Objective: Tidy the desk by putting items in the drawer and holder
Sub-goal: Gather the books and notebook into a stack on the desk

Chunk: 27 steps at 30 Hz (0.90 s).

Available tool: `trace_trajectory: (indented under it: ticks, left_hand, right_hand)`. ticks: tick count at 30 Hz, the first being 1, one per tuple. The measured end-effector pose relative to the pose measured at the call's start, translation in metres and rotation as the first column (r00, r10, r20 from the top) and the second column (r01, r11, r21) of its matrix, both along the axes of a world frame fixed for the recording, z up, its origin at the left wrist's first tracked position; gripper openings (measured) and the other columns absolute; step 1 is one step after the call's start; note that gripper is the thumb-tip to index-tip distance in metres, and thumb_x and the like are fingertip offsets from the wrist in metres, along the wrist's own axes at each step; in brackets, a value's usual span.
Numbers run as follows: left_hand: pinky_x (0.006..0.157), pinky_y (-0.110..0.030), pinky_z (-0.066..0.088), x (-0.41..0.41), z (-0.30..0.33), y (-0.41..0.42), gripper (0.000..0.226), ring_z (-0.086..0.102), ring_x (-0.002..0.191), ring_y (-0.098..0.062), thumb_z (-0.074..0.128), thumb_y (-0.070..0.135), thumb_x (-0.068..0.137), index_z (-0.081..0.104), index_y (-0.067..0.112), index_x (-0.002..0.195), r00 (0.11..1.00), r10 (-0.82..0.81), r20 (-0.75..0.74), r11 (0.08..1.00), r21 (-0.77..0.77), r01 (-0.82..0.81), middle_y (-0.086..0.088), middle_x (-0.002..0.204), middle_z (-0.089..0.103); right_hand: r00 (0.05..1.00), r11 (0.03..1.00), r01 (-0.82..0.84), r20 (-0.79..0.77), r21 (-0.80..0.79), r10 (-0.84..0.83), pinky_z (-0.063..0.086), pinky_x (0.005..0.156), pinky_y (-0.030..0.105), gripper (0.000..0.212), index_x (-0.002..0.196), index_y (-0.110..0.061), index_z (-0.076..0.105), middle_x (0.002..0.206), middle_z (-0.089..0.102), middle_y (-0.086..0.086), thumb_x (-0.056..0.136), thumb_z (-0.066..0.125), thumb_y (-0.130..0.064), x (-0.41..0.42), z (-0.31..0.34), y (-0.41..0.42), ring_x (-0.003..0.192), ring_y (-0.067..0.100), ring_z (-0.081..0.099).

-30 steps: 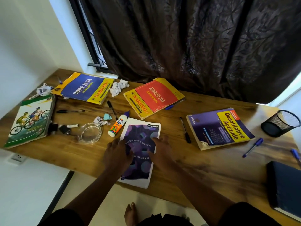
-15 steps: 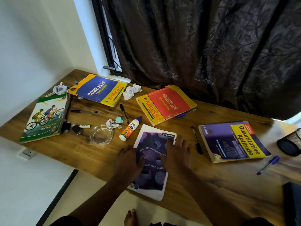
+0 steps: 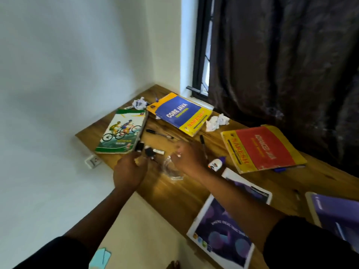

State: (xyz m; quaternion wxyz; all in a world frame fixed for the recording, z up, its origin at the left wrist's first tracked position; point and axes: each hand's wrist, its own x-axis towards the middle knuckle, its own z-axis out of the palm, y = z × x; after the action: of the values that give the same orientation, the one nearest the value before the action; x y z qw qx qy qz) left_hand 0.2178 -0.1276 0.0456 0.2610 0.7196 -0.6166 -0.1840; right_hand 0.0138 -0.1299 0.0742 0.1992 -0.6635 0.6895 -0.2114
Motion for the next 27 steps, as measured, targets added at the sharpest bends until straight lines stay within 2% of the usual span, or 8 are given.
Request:
trace_trajectory:
  ticks: [4, 6, 10, 13, 17, 20, 23, 27]
  left_hand:
    - [0.088, -0.041, 0.052, 0.057, -0.006, -0.048, 0.041, 0.066, 0.109, -0.033, 0.066, 0.038, 0.092, 0.065, 0.016, 0.126, 0.990, 0.114, 0.082, 0.993, -0.009, -0.114, -0.011, 0.122, 0.070]
    - [0.086, -0.042, 0.054, 0.086, -0.012, -0.079, 0.044, 0.066, 0.107, -0.036, 0.065, 0.041, 0.089, 0.064, 0.012, 0.123, 0.982, 0.133, 0.131, 0.989, 0.041, -0.140, -0.015, 0.120, 0.069]
    - [0.080, -0.043, 0.060, 0.127, -0.035, -0.135, 0.078, 0.069, 0.097, -0.032, 0.054, 0.073, 0.067, 0.063, 0.015, 0.119, 0.984, 0.064, 0.165, 0.972, 0.214, -0.099, -0.011, 0.113, 0.071]
    - [0.085, -0.045, 0.059, 0.132, -0.036, -0.154, 0.080, 0.067, 0.105, -0.032, 0.068, 0.073, 0.067, 0.060, 0.017, 0.124, 0.977, 0.021, 0.214, 0.948, 0.305, -0.087, -0.009, 0.118, 0.069]
    - [0.090, -0.047, 0.057, 0.131, -0.031, -0.168, 0.087, 0.064, 0.112, -0.034, 0.083, 0.063, 0.063, 0.053, 0.014, 0.129, 0.980, 0.029, 0.198, 0.935, 0.341, -0.096, -0.011, 0.122, 0.065]
    - [0.091, -0.048, 0.058, 0.139, -0.029, -0.185, 0.087, 0.064, 0.111, -0.035, 0.094, 0.047, 0.059, 0.053, 0.010, 0.125, 0.989, 0.110, 0.098, 0.904, 0.404, -0.140, -0.011, 0.119, 0.064]
    - [0.090, -0.045, 0.059, 0.154, -0.025, -0.206, 0.067, 0.067, 0.104, -0.033, 0.094, 0.030, 0.064, 0.061, 0.004, 0.116, 0.971, 0.227, -0.080, 0.880, 0.445, -0.169, -0.014, 0.117, 0.068]
    - [0.066, -0.041, 0.057, 0.148, 0.004, -0.209, 0.015, 0.067, 0.082, -0.028, 0.070, 0.015, 0.095, 0.058, 0.007, 0.100, 0.823, 0.381, -0.420, 0.822, 0.562, -0.094, -0.015, 0.100, 0.068]
  right_hand:
    - [0.989, 0.992, -0.111, 0.109, 0.053, 0.104, 0.054, 0.093, 0.041, 0.039, 0.126, -0.013, 0.067, 0.122, 0.071, 0.010, 0.092, 0.066, -0.032, 0.057, -0.001, -0.058, 0.115, 0.031, 0.064]
    - [0.982, 0.983, -0.164, 0.111, 0.087, 0.154, 0.056, 0.089, 0.044, 0.039, 0.126, -0.010, 0.066, 0.120, 0.071, 0.012, 0.094, 0.065, -0.032, 0.082, -0.007, -0.087, 0.109, 0.033, 0.065]
    - [0.973, 0.961, -0.220, 0.104, 0.166, 0.205, 0.049, 0.073, 0.038, 0.031, 0.115, -0.014, 0.063, 0.094, 0.063, 0.004, 0.096, 0.065, -0.037, 0.117, -0.023, -0.134, 0.086, 0.024, 0.061]
    - [0.970, 0.949, -0.244, 0.048, 0.201, 0.239, 0.054, 0.086, 0.040, 0.045, 0.133, -0.012, 0.059, 0.124, 0.063, 0.012, 0.096, 0.063, -0.037, 0.130, -0.032, -0.153, 0.114, 0.032, 0.060]
    - [0.901, 0.920, -0.337, -0.217, 0.200, 0.377, 0.053, 0.093, 0.048, 0.047, 0.131, -0.012, 0.056, 0.133, 0.057, 0.017, 0.097, 0.060, -0.045, 0.138, -0.040, -0.162, 0.126, 0.036, 0.052]
    - [0.875, 0.922, -0.329, -0.300, 0.205, 0.380, 0.044, 0.103, 0.050, 0.050, 0.134, -0.014, 0.056, 0.142, 0.050, 0.019, 0.097, 0.058, -0.049, 0.142, -0.044, -0.165, 0.133, 0.037, 0.043]
    - [0.886, 0.921, -0.319, -0.273, 0.226, 0.374, 0.046, 0.102, 0.050, 0.049, 0.133, -0.014, 0.057, 0.141, 0.049, 0.019, 0.098, 0.057, -0.048, 0.143, -0.048, -0.165, 0.132, 0.036, 0.043]
    - [0.906, 0.918, -0.307, -0.219, 0.251, 0.362, 0.047, 0.102, 0.050, 0.051, 0.134, -0.014, 0.057, 0.141, 0.049, 0.019, 0.097, 0.058, -0.049, 0.138, -0.049, -0.167, 0.133, 0.036, 0.042]
